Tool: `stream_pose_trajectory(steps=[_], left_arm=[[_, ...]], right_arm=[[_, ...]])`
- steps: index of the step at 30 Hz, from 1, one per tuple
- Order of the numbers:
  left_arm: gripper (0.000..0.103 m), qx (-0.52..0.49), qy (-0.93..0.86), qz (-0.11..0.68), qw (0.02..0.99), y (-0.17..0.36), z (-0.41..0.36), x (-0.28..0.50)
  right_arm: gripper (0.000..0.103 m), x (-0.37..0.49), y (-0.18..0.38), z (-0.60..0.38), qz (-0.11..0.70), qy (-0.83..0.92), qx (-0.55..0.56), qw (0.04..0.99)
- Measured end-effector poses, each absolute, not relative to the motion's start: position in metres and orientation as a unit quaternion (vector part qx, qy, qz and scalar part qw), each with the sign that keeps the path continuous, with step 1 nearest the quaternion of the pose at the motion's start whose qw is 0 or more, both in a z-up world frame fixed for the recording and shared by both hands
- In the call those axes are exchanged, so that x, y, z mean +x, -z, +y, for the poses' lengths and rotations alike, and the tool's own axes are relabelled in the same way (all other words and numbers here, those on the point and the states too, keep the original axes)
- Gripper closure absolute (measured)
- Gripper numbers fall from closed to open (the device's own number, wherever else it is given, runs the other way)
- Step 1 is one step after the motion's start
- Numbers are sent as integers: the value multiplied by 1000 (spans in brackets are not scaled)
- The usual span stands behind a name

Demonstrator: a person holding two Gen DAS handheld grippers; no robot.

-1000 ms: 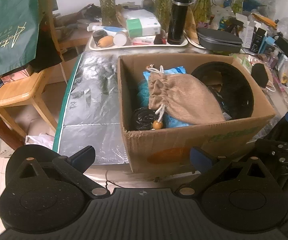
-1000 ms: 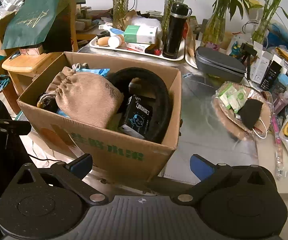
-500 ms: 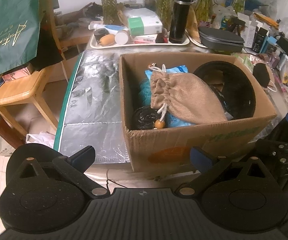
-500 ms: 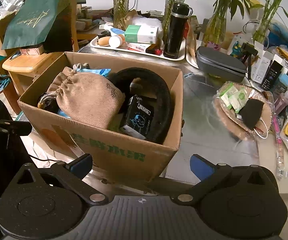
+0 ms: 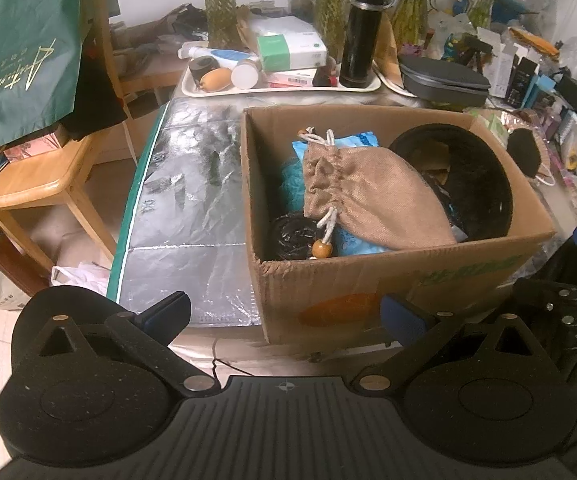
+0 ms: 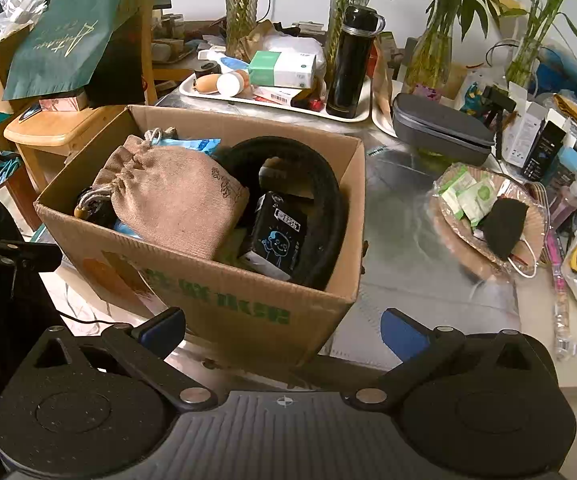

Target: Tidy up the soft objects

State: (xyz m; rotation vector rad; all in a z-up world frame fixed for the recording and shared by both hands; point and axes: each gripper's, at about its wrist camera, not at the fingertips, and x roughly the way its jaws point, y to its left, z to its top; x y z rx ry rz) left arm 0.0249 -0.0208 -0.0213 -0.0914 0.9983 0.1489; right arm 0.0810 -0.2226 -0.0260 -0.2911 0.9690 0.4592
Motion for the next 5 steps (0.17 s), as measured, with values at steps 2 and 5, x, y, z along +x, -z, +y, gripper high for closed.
stream_pose_trajectory(steps=[2, 5], left_arm=[[0, -47, -69, 475, 876, 20, -20, 24], [0, -45, -71, 473, 877, 19, -19, 24]], right_arm=[[0, 82, 26, -224, 460, -216, -137, 850], [0, 83, 26, -226, 460, -215, -134, 851]])
